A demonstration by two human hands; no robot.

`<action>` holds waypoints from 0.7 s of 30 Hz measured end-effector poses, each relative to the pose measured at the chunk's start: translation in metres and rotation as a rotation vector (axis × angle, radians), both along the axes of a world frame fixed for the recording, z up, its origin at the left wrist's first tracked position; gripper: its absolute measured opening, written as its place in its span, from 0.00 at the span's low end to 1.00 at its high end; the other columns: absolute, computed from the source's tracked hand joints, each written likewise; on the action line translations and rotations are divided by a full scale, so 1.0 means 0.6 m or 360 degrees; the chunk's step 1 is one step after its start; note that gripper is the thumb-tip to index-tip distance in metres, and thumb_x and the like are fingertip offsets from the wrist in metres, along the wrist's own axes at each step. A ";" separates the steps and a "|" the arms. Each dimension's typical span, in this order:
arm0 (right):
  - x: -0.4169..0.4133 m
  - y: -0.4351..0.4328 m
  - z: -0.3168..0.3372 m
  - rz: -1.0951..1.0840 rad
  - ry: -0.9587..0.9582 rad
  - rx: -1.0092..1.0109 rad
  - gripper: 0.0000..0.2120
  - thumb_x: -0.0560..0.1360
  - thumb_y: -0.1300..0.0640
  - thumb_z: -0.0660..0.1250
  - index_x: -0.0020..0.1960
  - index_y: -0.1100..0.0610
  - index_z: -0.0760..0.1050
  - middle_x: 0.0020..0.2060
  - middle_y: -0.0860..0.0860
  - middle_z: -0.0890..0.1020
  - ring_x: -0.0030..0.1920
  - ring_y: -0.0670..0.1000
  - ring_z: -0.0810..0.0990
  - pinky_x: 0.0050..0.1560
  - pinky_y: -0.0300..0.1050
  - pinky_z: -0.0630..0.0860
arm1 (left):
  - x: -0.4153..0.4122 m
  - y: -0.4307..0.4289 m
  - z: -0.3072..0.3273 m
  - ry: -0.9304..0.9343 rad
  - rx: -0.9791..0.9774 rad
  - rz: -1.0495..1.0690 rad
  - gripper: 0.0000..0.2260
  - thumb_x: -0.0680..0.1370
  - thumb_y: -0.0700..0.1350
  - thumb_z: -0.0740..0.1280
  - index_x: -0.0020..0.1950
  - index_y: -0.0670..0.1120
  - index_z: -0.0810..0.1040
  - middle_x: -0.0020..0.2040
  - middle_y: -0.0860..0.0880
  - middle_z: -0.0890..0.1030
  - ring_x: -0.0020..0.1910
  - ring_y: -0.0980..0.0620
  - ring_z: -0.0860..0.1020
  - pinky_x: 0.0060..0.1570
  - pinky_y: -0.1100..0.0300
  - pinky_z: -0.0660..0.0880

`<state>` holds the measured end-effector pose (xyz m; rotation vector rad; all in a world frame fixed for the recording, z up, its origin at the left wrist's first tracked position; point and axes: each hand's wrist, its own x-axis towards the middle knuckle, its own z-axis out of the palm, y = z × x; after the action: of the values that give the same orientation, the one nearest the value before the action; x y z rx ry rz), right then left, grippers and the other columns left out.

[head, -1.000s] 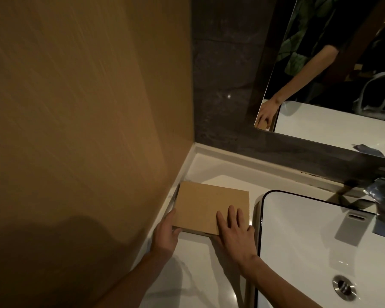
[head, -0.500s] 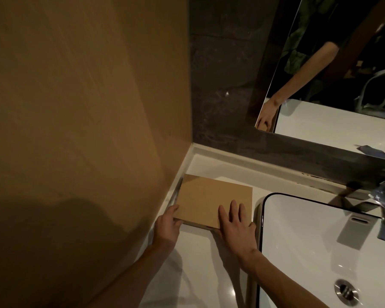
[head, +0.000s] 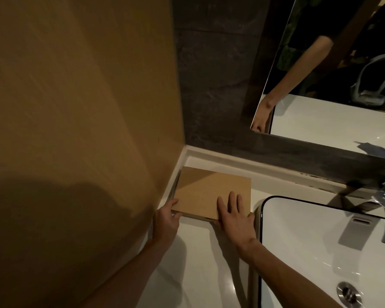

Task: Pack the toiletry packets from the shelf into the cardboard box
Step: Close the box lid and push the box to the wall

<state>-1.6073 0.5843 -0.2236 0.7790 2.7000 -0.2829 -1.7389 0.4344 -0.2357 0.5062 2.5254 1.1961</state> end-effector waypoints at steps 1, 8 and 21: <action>-0.004 0.005 0.001 -0.0004 0.0000 -0.0001 0.31 0.80 0.42 0.51 0.77 0.52 0.43 0.77 0.61 0.41 0.76 0.64 0.39 0.65 0.70 0.61 | -0.004 0.006 0.001 -0.0008 -0.0008 0.0001 0.21 0.70 0.31 0.71 0.62 0.41 0.77 0.53 0.42 0.82 0.47 0.49 0.79 0.49 0.58 0.77; -0.029 0.033 0.002 -0.0033 0.0031 -0.0039 0.31 0.80 0.42 0.53 0.77 0.52 0.45 0.77 0.61 0.42 0.76 0.64 0.39 0.66 0.70 0.61 | -0.022 0.040 0.004 -0.0007 -0.0046 -0.0006 0.20 0.72 0.31 0.68 0.64 0.41 0.75 0.55 0.41 0.81 0.51 0.47 0.79 0.51 0.62 0.73; -0.066 0.050 -0.009 -0.0092 0.0057 -0.0020 0.33 0.80 0.41 0.54 0.77 0.51 0.44 0.77 0.60 0.43 0.76 0.64 0.40 0.66 0.69 0.62 | -0.025 0.070 -0.008 0.0480 -0.0367 -0.0263 0.17 0.77 0.40 0.66 0.66 0.45 0.74 0.72 0.42 0.68 0.71 0.45 0.66 0.68 0.51 0.67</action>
<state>-1.6466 0.6145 -0.2290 0.8572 2.7094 -0.3303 -1.7539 0.4766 -0.2406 0.8718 2.7571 0.8067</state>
